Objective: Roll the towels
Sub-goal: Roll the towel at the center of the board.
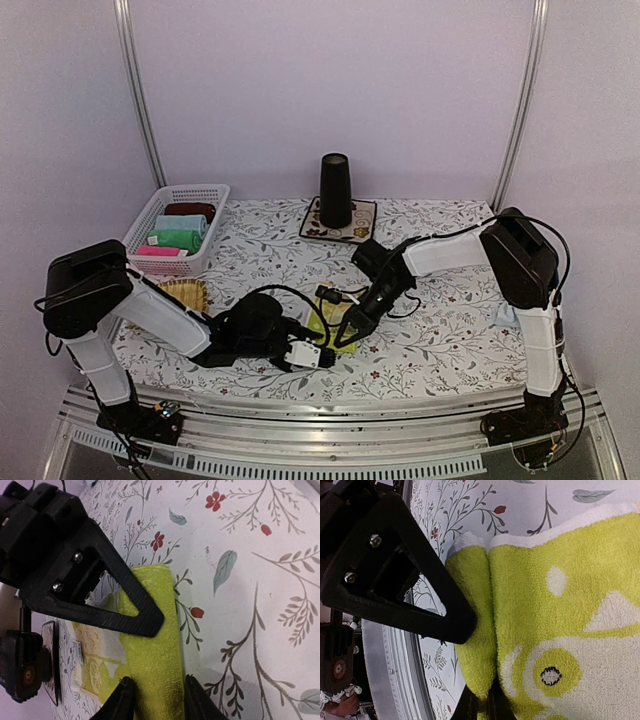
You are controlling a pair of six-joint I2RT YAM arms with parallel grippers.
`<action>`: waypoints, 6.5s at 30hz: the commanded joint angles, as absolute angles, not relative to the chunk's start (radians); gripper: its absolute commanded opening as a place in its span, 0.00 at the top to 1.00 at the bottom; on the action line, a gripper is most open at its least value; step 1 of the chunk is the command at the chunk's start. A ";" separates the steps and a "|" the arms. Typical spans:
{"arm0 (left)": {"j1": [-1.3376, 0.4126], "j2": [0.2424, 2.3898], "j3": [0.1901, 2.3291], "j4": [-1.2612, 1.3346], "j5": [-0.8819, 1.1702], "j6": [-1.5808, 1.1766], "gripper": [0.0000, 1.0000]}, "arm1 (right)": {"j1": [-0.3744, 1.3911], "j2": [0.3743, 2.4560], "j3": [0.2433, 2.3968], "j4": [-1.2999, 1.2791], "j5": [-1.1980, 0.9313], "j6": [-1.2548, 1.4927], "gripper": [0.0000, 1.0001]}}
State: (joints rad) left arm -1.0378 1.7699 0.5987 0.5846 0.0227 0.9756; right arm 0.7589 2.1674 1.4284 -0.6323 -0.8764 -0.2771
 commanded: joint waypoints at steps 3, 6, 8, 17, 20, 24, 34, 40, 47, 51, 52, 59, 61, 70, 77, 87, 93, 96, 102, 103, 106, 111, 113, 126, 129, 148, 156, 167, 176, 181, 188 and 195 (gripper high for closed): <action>-1.052 1.804 0.645 0.484 0.081 0.964 0.65 | 0.750 2.192 1.447 -0.645 -0.886 -0.278 0.96; -1.053 1.830 0.676 0.457 0.067 0.946 0.68 | 0.750 2.195 1.444 -0.647 -0.881 -0.278 0.96; -1.053 1.851 0.698 0.439 0.056 0.945 0.68 | 0.749 2.193 1.441 -0.645 -0.877 -0.279 0.96; -1.055 1.887 0.756 0.346 0.075 0.951 0.95 | 0.747 2.196 1.427 -0.632 -0.868 -0.280 0.95; -1.055 1.869 0.758 0.306 0.125 0.956 1.00 | 0.738 2.191 1.428 -0.630 -0.852 -0.278 0.90; -1.053 1.856 0.793 0.209 0.208 0.931 1.00 | 0.724 2.154 1.425 -0.624 -0.809 -0.280 0.66; -0.971 1.913 0.947 -0.013 0.441 0.844 1.00 | 0.683 1.968 1.344 -0.580 -0.687 -0.317 0.42; -0.911 1.975 1.053 -0.105 0.535 0.768 1.00 | 0.673 1.795 1.176 -0.437 -0.549 -0.359 0.39; -0.848 2.101 1.210 -0.251 0.668 0.670 1.00 | 0.675 1.520 0.868 -0.106 -0.364 -0.462 0.37; -0.816 2.169 1.295 -0.331 0.747 0.619 1.00 | 0.688 1.419 0.743 -0.001 -0.296 -0.555 0.36; -0.810 2.186 1.320 -0.353 0.773 0.606 1.00 | 0.696 1.407 0.724 0.013 -0.277 -0.583 0.36; -0.782 2.286 1.465 -0.493 0.855 0.535 1.00 | 0.810 1.431 0.671 0.087 -0.113 -0.700 0.36; -0.776 2.306 1.492 -0.527 0.869 0.525 1.00 | 0.847 1.457 0.672 0.112 -0.078 -0.728 0.36; -0.770 2.358 1.531 -0.575 0.888 0.482 1.00 | 0.938 1.592 0.729 0.135 -0.036 -0.797 0.37; -0.768 2.363 1.538 -0.577 0.876 0.472 1.00 | 0.973 1.688 0.781 0.147 0.000 -0.763 0.42; -0.761 2.359 1.544 -0.577 0.876 0.463 0.99 | 0.993 1.771 0.822 0.145 0.067 -0.746 0.56; -0.758 2.358 1.545 -0.577 0.876 0.464 0.98 | 0.995 1.779 0.835 0.123 0.058 -0.732 0.85; -0.757 2.353 1.543 -0.577 0.870 0.465 0.96 | 0.995 1.784 0.840 0.110 0.047 -0.724 0.96; -0.755 2.302 1.532 -0.578 0.810 0.474 0.61 | 0.994 1.787 0.848 0.075 0.016 -0.703 0.98; -0.755 2.285 1.525 -0.577 0.795 0.479 0.57 | 0.995 1.787 0.849 0.070 0.010 -0.701 0.98; -0.753 2.214 1.495 -0.558 0.746 0.481 0.42 | 0.994 1.797 0.852 0.051 -0.015 -0.689 0.98; -0.752 2.084 1.418 -0.504 0.670 0.486 0.03 | 0.994 1.811 0.864 0.023 -0.058 -0.659 0.98; -0.752 2.020 1.362 -0.460 0.634 0.491 0.03 | 0.992 1.816 0.871 0.014 -0.073 -0.647 0.98; -0.776 1.632 0.777 0.135 0.278 0.536 0.03 | 0.893 1.874 0.978 -0.121 -0.329 -0.532 0.98; -0.812 1.594 0.699 0.242 0.223 0.615 0.04 | 0.863 1.895 1.010 -0.164 -0.403 -0.501 0.98; -1.038 1.751 0.671 0.519 0.026 0.839 0.31 | 0.690 2.055 1.199 -0.439 -0.869 -0.357 0.97; -1.048 1.832 0.778 0.454 -0.022 0.851 0.37 | 0.669 2.119 1.287 -0.505 -0.915 -0.331 0.96; -1.050 1.914 0.869 0.322 -0.014 0.896 0.51 | 0.658 2.126 1.301 -0.515 -0.919 -0.319 0.96; -1.051 1.936 0.878 0.331 -0.042 0.914 0.57 | 0.657 2.125 1.304 -0.522 -0.928 -0.319 0.96; -1.051 1.954 0.895 0.305 -0.044 0.917 0.71 | 0.657 2.123 1.305 -0.522 -0.926 -0.319 0.95; -1.049 1.953 0.894 0.293 -0.028 0.910 0.84 | 0.657 2.129 1.309 -0.524 -0.933 -0.318 0.94; -1.051 1.939 0.900 0.252 0.019 0.897 1.00 | 0.657 2.103 1.314 -0.531 -0.931 -0.329 0.82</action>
State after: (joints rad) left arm -1.0409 1.9312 0.8917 0.3229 -0.0208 0.9089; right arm 0.6643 2.1086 1.2896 -0.5137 -0.9047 -0.3252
